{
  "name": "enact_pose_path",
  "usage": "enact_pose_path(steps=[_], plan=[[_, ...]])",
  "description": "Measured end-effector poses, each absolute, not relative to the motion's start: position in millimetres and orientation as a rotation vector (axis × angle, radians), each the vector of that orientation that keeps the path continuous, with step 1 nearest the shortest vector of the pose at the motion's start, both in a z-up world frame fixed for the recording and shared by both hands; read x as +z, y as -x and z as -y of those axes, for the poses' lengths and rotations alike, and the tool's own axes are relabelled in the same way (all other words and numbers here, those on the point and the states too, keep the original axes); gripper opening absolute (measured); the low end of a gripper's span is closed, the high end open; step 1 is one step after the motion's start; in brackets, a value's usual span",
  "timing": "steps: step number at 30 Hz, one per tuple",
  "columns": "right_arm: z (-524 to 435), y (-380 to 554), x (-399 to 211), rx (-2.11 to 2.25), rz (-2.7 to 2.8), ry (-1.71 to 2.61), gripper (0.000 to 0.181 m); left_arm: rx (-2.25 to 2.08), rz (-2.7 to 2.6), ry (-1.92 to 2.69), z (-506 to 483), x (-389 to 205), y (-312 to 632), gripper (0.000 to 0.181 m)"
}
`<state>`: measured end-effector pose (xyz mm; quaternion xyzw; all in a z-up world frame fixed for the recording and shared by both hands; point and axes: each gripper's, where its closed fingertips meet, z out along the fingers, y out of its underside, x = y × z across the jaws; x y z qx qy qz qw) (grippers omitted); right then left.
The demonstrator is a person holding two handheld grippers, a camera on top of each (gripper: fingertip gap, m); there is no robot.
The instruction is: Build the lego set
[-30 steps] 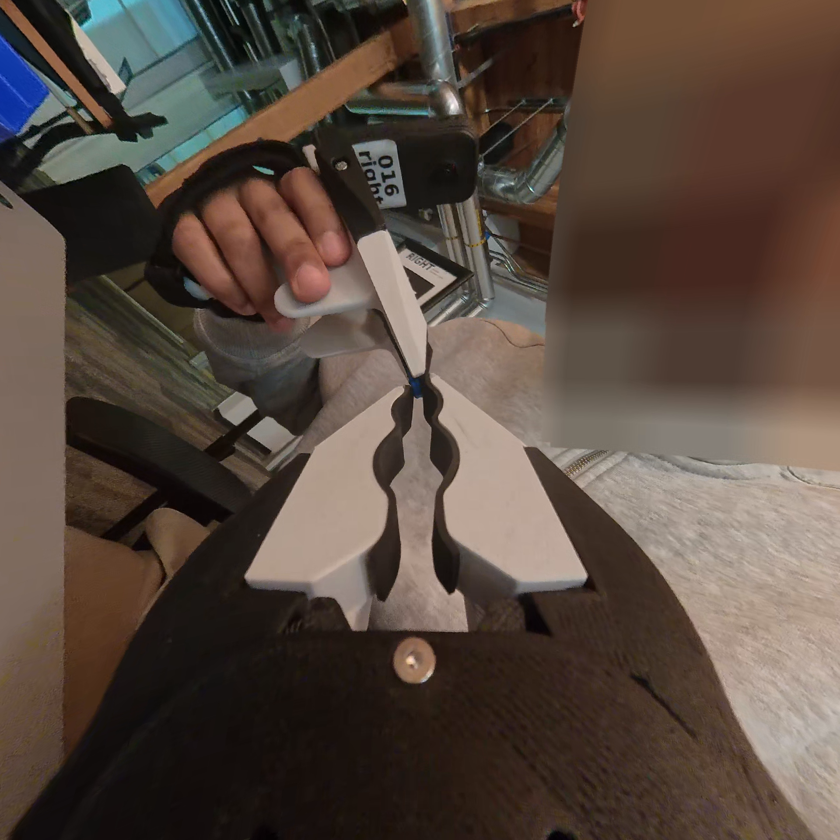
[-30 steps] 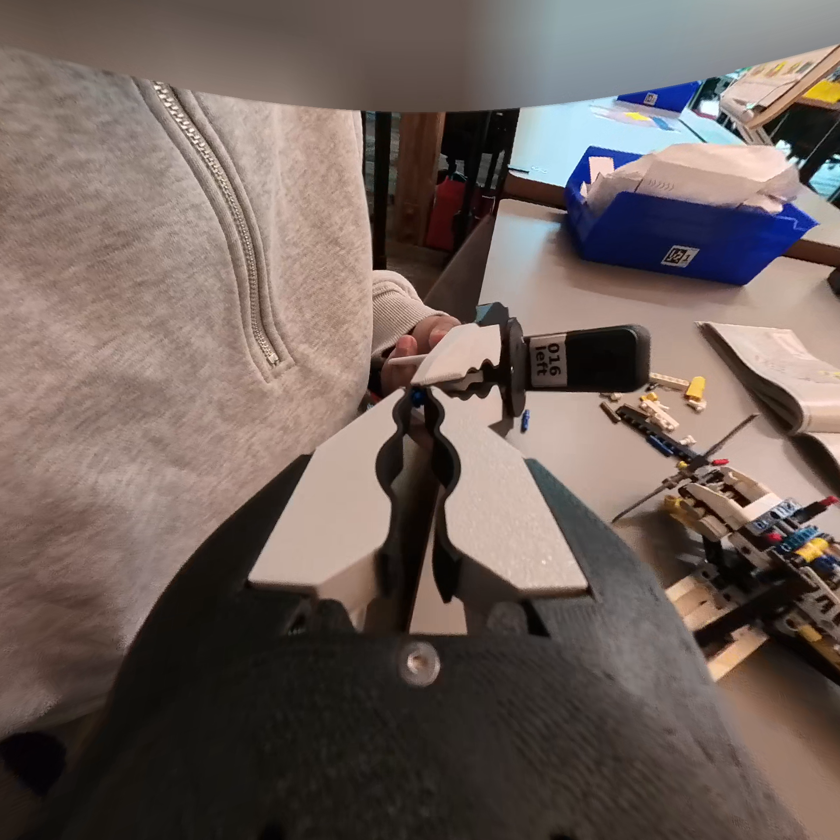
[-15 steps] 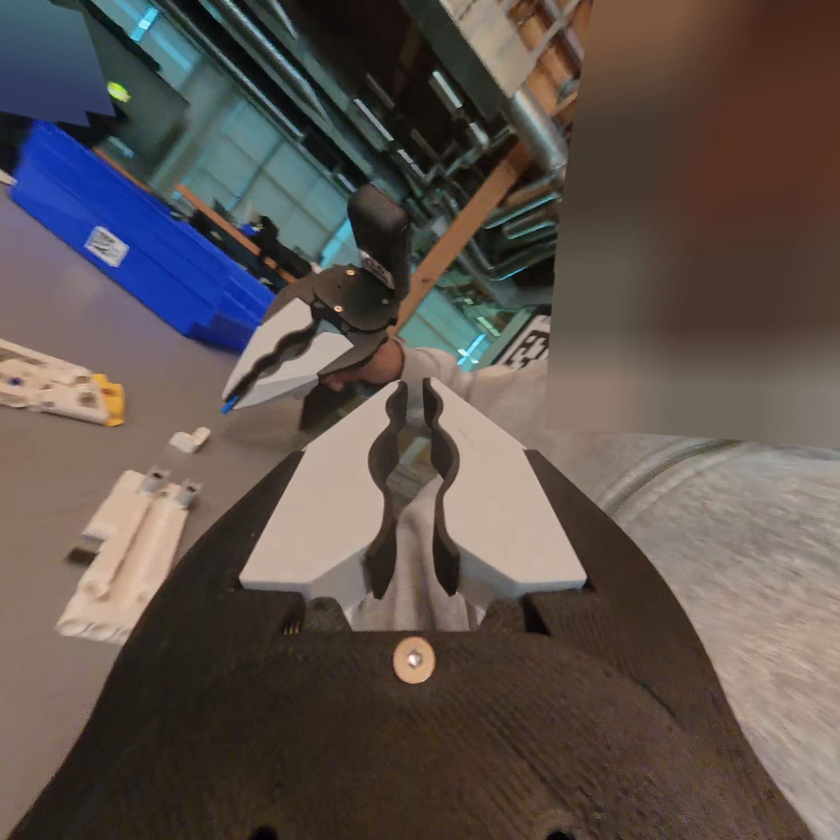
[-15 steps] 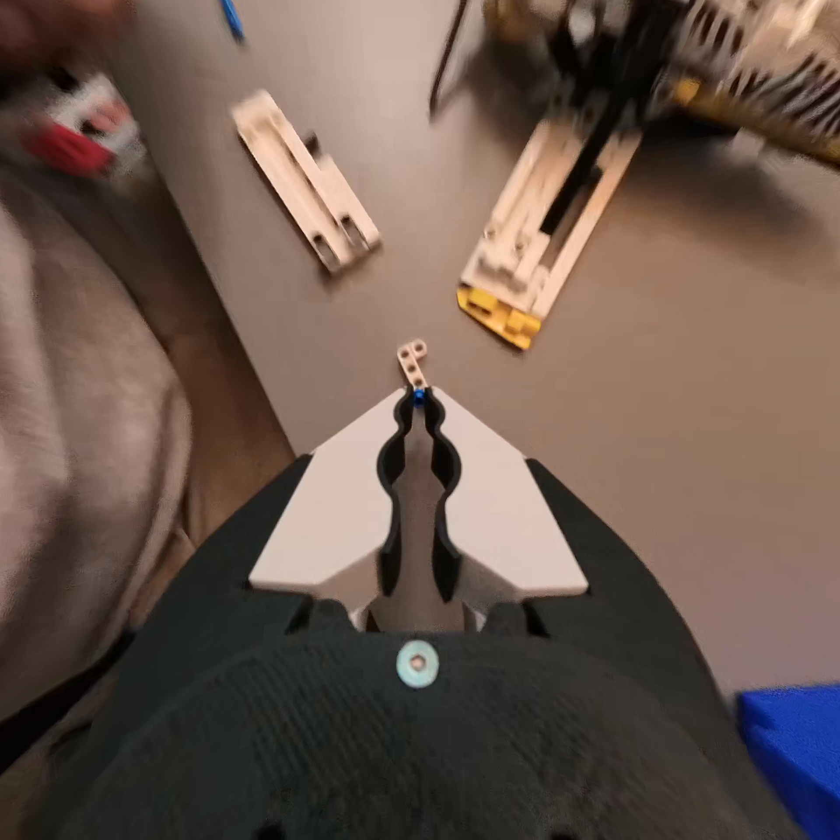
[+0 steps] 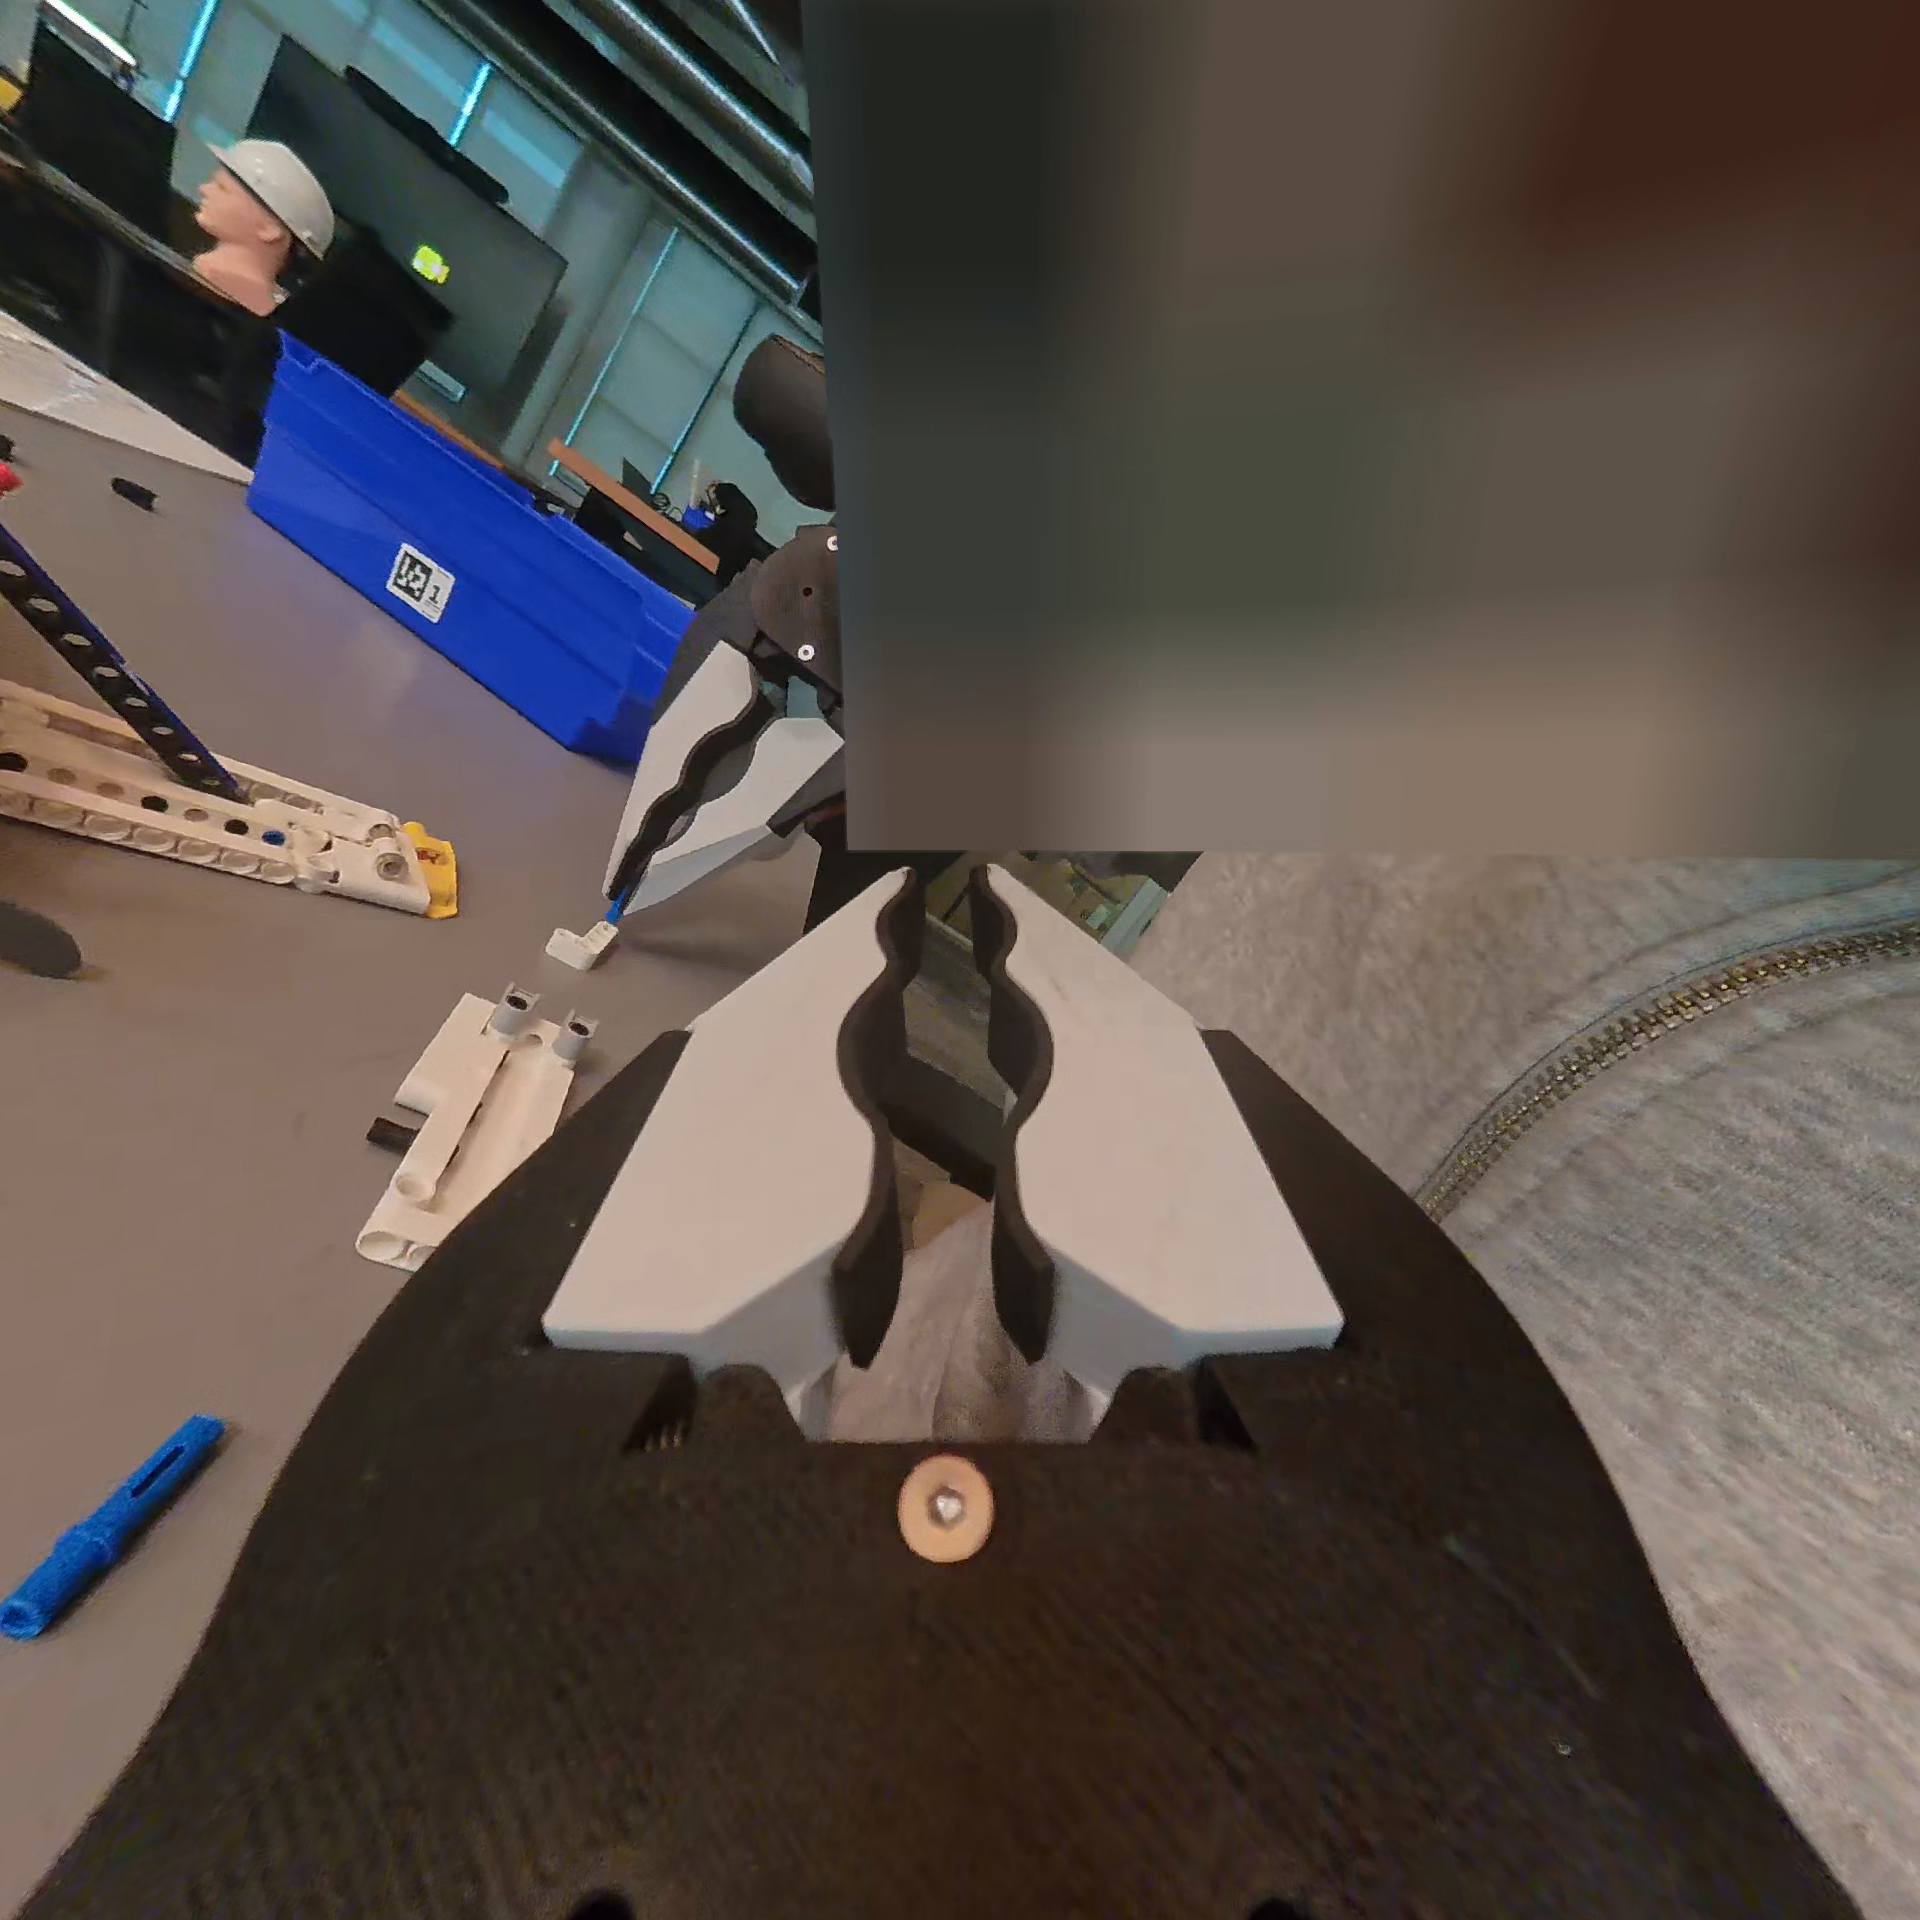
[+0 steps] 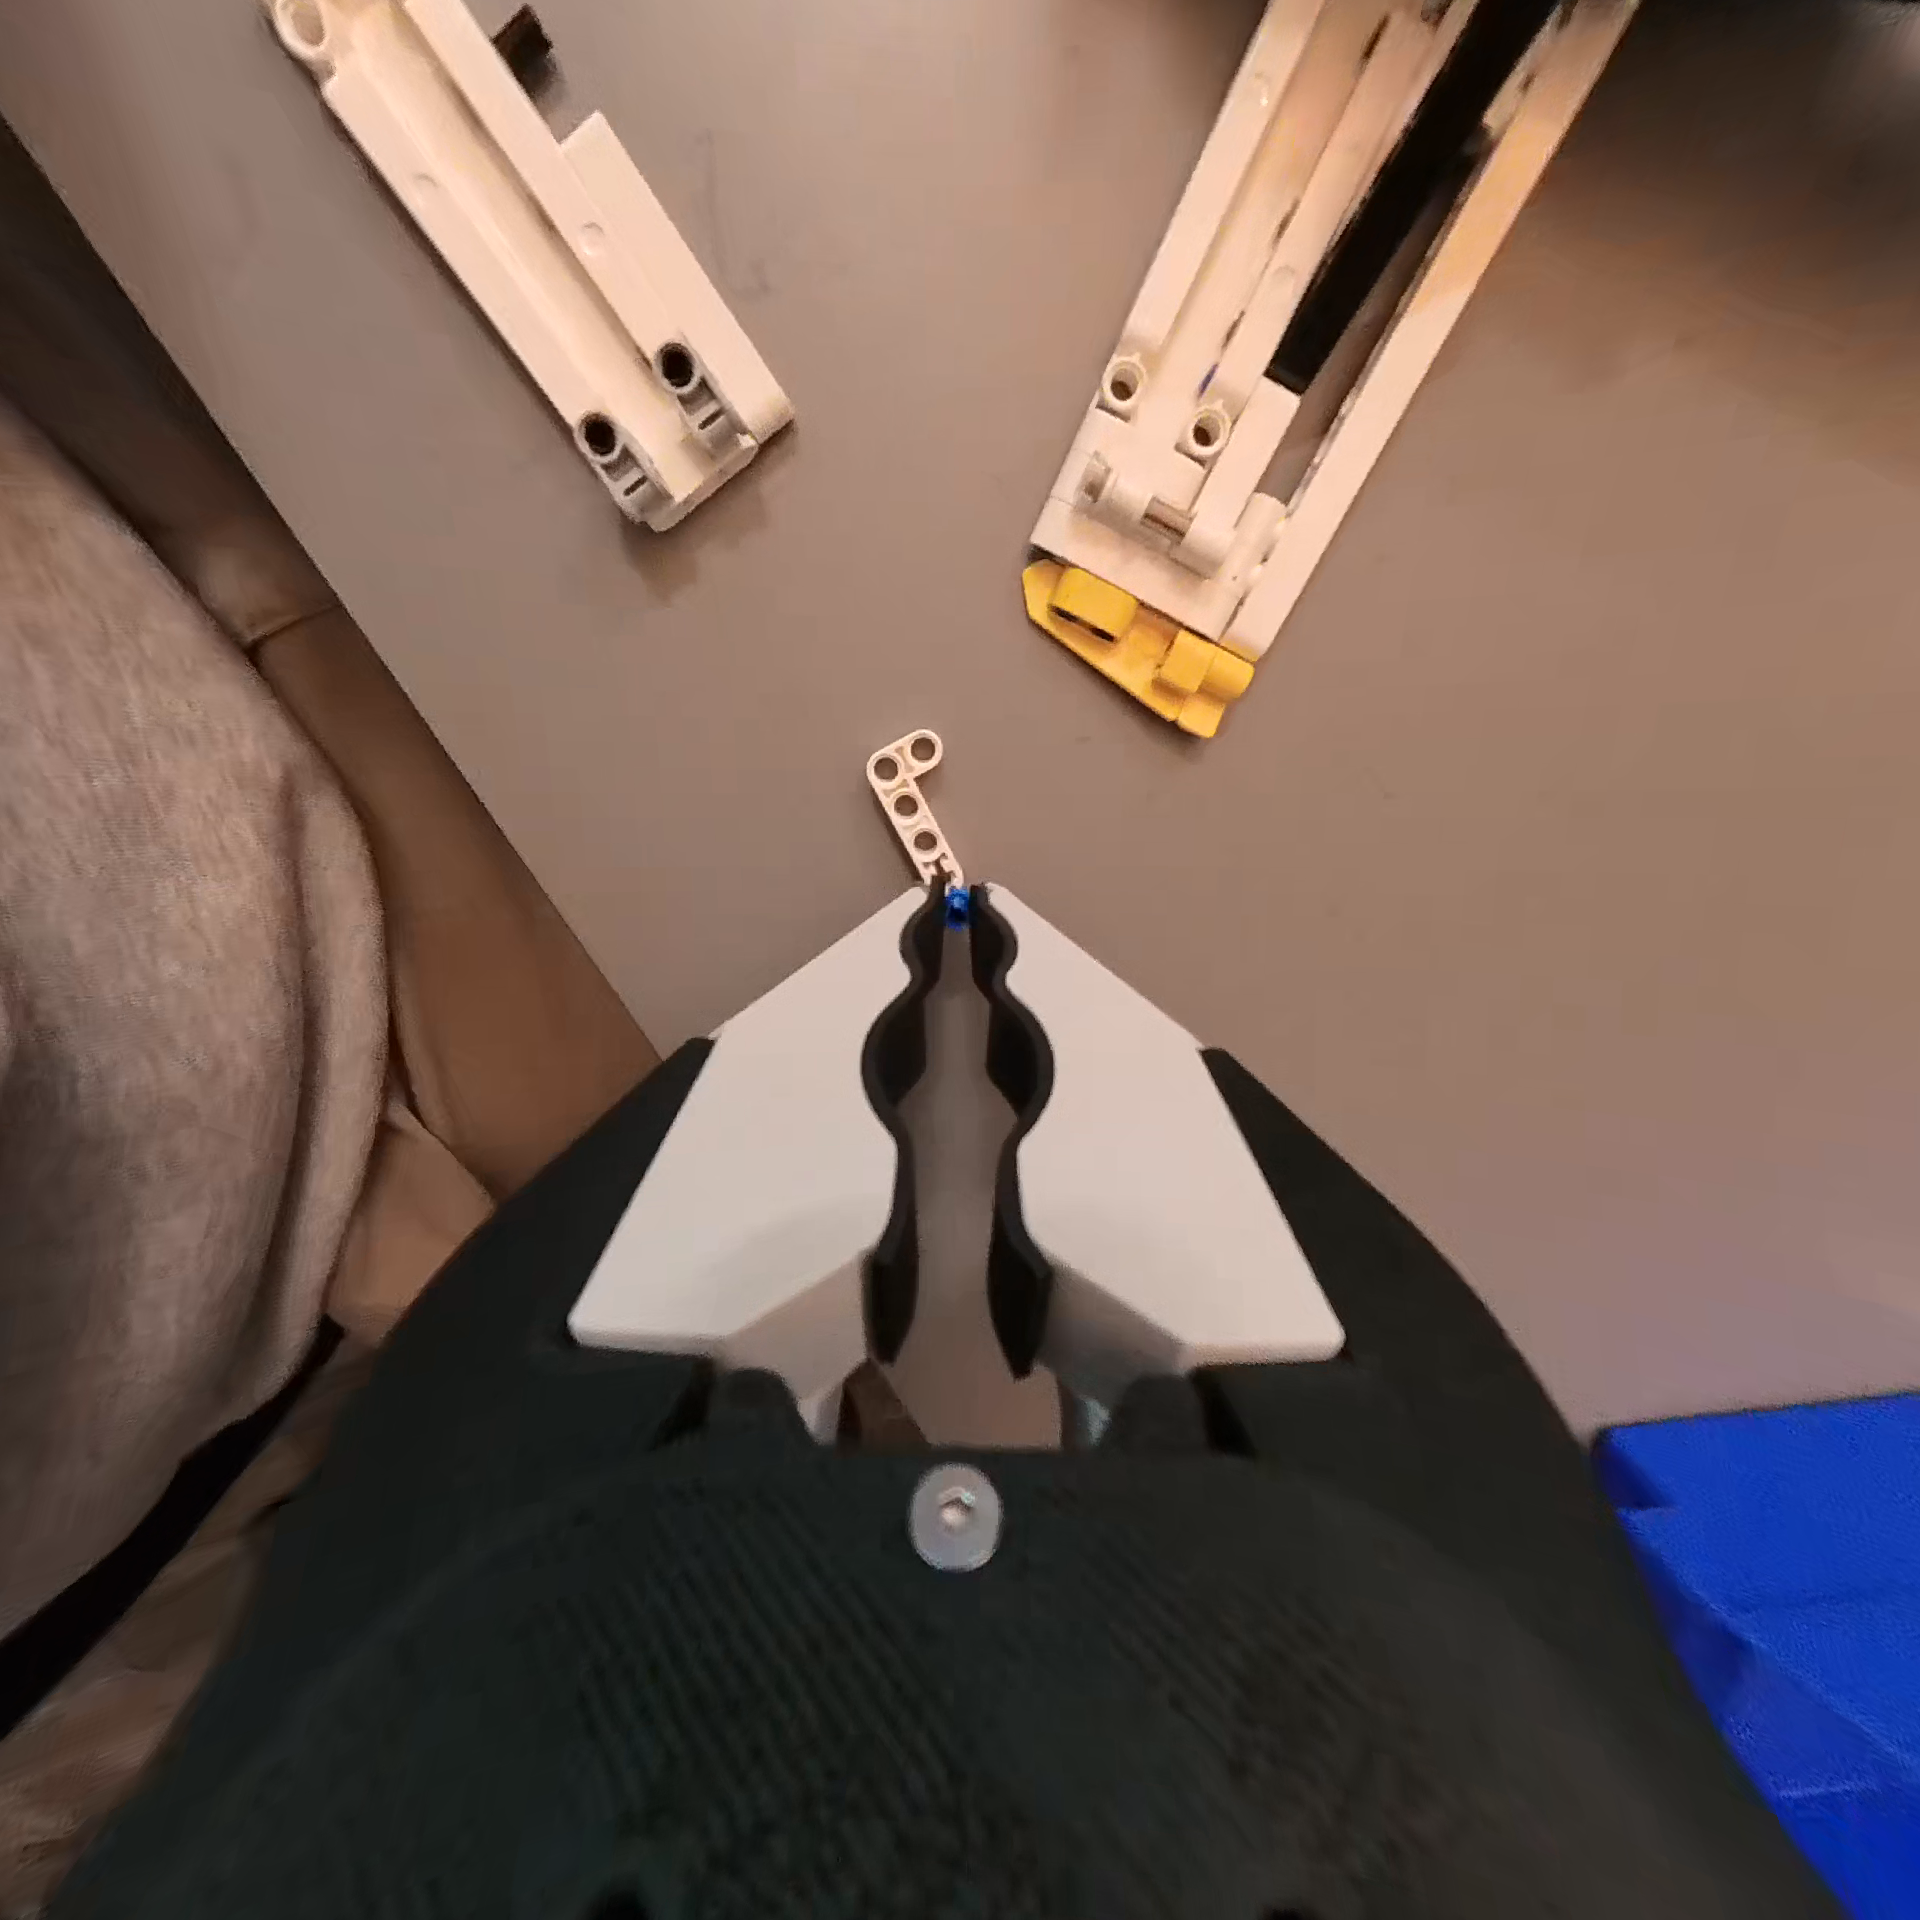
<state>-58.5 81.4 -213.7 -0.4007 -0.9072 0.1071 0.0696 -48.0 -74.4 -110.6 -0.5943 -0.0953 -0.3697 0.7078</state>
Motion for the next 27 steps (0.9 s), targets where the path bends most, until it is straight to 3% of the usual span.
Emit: enact_pose_path(steps=[27], plan=[[-78.9, 60.4, -214.4, 0.351, 2.623, 1.536, 0.003, -0.834, 0.231, 1.305, 74.8, -110.5, 51.9, 0.007]])
